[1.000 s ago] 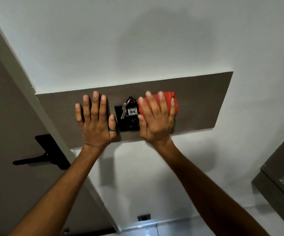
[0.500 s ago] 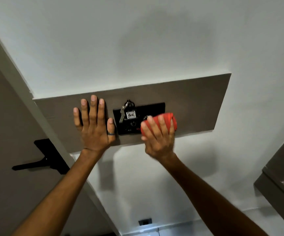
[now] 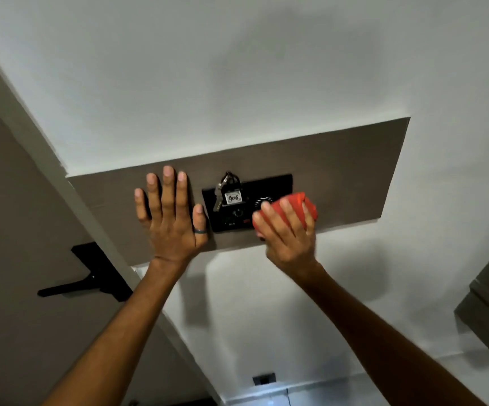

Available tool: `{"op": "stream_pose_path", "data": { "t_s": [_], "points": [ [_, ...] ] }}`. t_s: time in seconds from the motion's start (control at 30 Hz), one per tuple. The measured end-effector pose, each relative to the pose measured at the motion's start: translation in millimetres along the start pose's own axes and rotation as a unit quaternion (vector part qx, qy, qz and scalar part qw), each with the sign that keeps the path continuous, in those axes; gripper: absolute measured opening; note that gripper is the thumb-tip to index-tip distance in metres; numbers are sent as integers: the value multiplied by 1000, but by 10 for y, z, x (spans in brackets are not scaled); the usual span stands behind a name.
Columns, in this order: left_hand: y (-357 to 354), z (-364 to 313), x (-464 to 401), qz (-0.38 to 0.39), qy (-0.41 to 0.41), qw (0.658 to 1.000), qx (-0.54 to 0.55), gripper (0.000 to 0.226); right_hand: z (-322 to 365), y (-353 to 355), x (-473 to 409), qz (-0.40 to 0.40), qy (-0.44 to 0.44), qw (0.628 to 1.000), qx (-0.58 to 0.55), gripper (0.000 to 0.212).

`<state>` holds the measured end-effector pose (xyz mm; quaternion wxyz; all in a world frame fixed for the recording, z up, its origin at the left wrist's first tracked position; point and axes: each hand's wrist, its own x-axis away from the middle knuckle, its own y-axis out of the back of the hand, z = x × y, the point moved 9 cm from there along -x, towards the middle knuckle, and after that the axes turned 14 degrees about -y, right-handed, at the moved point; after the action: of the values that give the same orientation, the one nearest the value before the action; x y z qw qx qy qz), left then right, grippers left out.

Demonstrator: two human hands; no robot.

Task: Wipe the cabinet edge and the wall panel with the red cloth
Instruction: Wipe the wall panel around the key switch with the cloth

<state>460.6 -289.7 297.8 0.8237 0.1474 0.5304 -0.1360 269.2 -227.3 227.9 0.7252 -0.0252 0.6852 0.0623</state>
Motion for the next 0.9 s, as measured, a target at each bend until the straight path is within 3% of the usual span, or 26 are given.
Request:
{"op": "stream_pose_path", "data": {
  "t_s": [0.07, 0.1, 0.27, 0.4, 0.5, 0.67, 0.77, 0.9],
  "points": [
    [16, 0, -17, 3, 4, 1000, 5, 63, -162, 63, 283, 58, 23, 998, 15, 76],
    [36, 11, -23, 1, 5, 1000, 7, 63, -211, 134, 372, 71, 15, 997, 12, 78],
    [1, 11, 1, 12, 1, 1000, 18, 65, -37, 375, 112, 43, -128, 986, -100, 51],
    [-20, 23, 22, 20, -2, 999, 27, 64, 629, 268, -266, -7, -58, 990, -128, 43],
    [-4, 67, 46, 17, -20, 999, 24, 64, 755, 9, -390, -14, 2, 999, -49, 41],
    [3, 80, 59, 14, -26, 999, 28, 64, 818, -165, -284, -74, -190, 979, -26, 43],
    [4, 82, 78, 13, -24, 999, 37, 64, 802, -202, -258, -58, -101, 993, -5, 45],
    [11, 74, 65, 13, -27, 999, 35, 63, 722, -203, -253, -87, -246, 965, -12, 47]
  ]
}}
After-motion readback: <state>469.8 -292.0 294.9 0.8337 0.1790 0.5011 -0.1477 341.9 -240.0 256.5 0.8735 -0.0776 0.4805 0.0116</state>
